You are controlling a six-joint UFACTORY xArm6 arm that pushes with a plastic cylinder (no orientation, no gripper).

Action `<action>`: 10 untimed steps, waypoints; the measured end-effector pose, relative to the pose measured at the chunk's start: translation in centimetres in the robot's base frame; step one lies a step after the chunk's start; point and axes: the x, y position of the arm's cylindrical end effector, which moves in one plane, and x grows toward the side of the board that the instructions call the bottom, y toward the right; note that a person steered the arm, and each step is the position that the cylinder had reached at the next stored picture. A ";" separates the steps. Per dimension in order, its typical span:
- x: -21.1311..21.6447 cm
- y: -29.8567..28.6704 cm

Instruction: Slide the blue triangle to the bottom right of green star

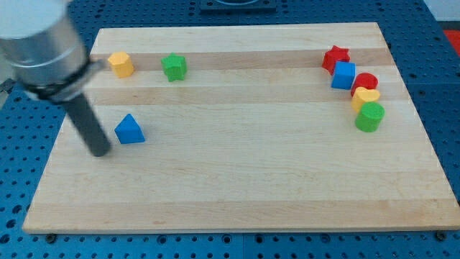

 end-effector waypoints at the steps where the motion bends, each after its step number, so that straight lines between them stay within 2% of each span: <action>1: -2.2 -2.9; 2: -4.1 0.1; 4: -2.7 17.8; 5: -2.2 23.2; 6: -4.4 20.1; 7: -5.3 12.6; 8: -1.9 5.7; 9: 1.1 6.2; 10: 1.3 11.3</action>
